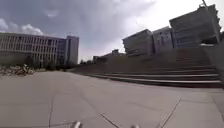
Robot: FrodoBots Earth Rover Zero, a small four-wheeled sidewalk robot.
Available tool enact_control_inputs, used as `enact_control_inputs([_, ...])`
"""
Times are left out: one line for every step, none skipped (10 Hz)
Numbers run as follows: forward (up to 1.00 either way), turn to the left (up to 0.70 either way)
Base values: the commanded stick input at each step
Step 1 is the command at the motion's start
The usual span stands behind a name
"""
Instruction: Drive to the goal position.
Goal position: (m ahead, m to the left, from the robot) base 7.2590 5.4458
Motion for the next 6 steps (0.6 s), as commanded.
enact_control_inputs([0.7,0.0])
enact_control_inputs([0.65,0.0])
enact_control_inputs([0.15,0.0])
enact_control_inputs([0.0,0.0])
enact_control_inputs([0.0,0.0])
enact_control_inputs([0.0,0.0])
